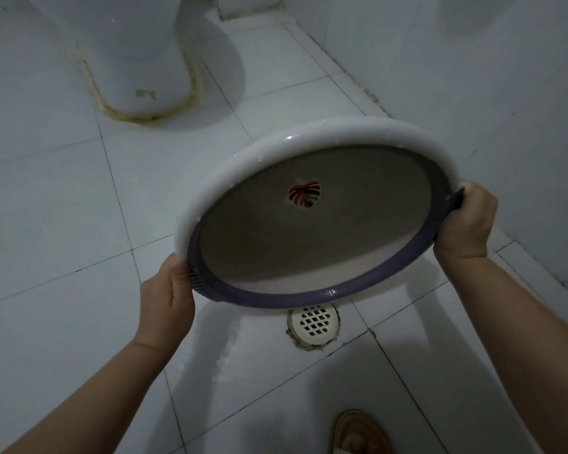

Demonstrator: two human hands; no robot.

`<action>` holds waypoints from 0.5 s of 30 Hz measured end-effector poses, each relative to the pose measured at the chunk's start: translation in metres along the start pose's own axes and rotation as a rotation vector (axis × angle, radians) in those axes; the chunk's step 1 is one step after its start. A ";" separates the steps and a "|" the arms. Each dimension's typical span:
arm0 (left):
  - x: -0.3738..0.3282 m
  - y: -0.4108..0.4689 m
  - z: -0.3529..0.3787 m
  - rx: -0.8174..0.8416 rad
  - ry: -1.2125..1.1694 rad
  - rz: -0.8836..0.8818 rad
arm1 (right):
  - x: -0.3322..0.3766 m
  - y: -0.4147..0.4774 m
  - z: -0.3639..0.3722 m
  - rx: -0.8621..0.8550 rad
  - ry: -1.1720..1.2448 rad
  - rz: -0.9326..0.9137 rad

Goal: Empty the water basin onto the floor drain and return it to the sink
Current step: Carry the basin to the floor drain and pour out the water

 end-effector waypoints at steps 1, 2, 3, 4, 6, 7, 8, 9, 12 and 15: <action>0.000 0.001 0.000 -0.010 0.000 -0.010 | -0.001 -0.001 0.002 0.001 -0.023 0.011; 0.000 0.001 0.000 -0.017 0.003 -0.018 | -0.002 -0.003 0.003 0.006 -0.024 0.032; 0.001 0.001 0.000 -0.017 0.008 -0.027 | -0.002 -0.004 0.005 0.019 -0.012 0.059; 0.002 0.001 0.001 -0.014 0.013 -0.034 | -0.003 -0.005 0.007 0.030 -0.003 0.085; 0.005 0.002 0.002 -0.009 0.008 -0.047 | -0.005 -0.004 0.011 0.054 0.022 0.158; 0.006 0.003 0.002 -0.010 -0.005 -0.053 | -0.008 -0.004 0.014 0.064 0.051 0.214; 0.006 0.004 0.003 -0.017 -0.024 -0.060 | -0.012 -0.002 0.017 0.067 0.092 0.281; 0.007 0.005 0.002 -0.031 -0.043 -0.074 | -0.015 -0.002 0.020 0.067 0.148 0.353; 0.015 0.015 0.001 -0.082 -0.097 -0.190 | -0.022 -0.002 0.033 0.084 0.336 0.546; 0.026 0.034 0.005 -0.090 -0.140 -0.346 | -0.028 0.002 0.053 0.198 0.349 0.680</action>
Point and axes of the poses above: each hand's wrist, its own y-axis towards the middle knuckle, its own z-axis out of the palm, x = y × z, the point moved 7 cm from there along y, towards the middle knuckle, and after that the axes turned 8 degrees about z, right-handed, at the moved point
